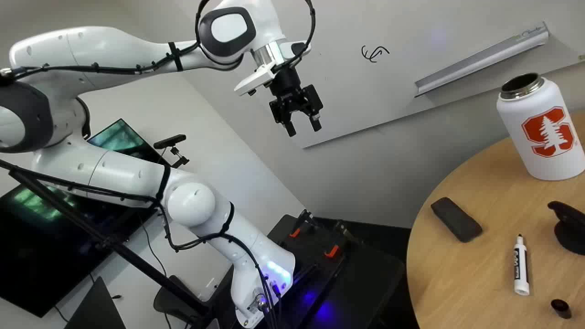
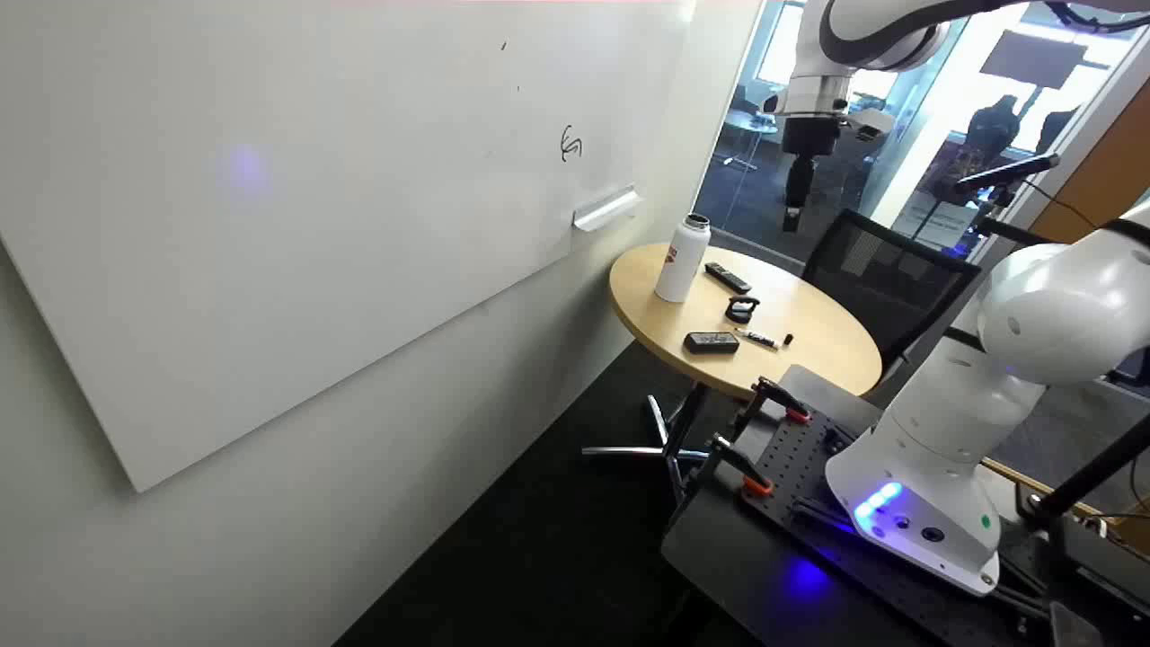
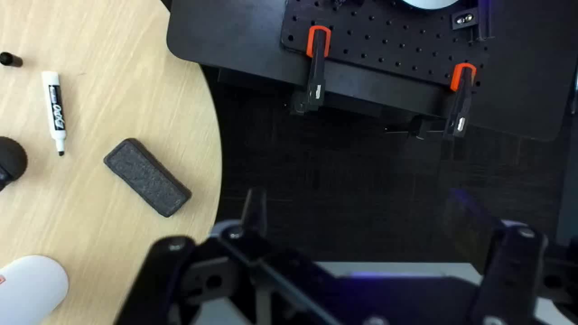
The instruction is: Move the lid forward
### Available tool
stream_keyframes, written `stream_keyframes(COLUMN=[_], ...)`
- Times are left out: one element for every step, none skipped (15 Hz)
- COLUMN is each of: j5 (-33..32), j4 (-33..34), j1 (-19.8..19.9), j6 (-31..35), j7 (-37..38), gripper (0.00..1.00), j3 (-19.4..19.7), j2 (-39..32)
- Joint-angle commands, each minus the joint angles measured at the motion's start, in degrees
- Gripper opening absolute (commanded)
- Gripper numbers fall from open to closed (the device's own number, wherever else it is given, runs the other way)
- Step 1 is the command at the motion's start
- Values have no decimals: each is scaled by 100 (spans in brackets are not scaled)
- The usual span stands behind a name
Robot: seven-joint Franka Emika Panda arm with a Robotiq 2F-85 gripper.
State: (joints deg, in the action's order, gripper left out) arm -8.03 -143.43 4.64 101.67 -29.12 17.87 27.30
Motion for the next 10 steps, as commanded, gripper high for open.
stream_keyframes(j5=[36,36,36,36,36,36,36,36,-34,-102], j4=[9,9,9,9,9,9,9,9,-35,-72], j1=[88,88,88,88,88,88,88,88,101,122], j6=[-10,-9,-9,-9,-9,-9,-9,-9,184,374], j7=[-33,-33,-33,-33,-33,-33,-33,-33,28,63], gripper=[100,100,100,100,100,100,100,100,100,100], j3=[-83,-83,-83,-83,-83,-83,-83,-83,-102,-100], j2=[-14,-14,-14,-14,-14,-14,-14,-14,-64,-158])
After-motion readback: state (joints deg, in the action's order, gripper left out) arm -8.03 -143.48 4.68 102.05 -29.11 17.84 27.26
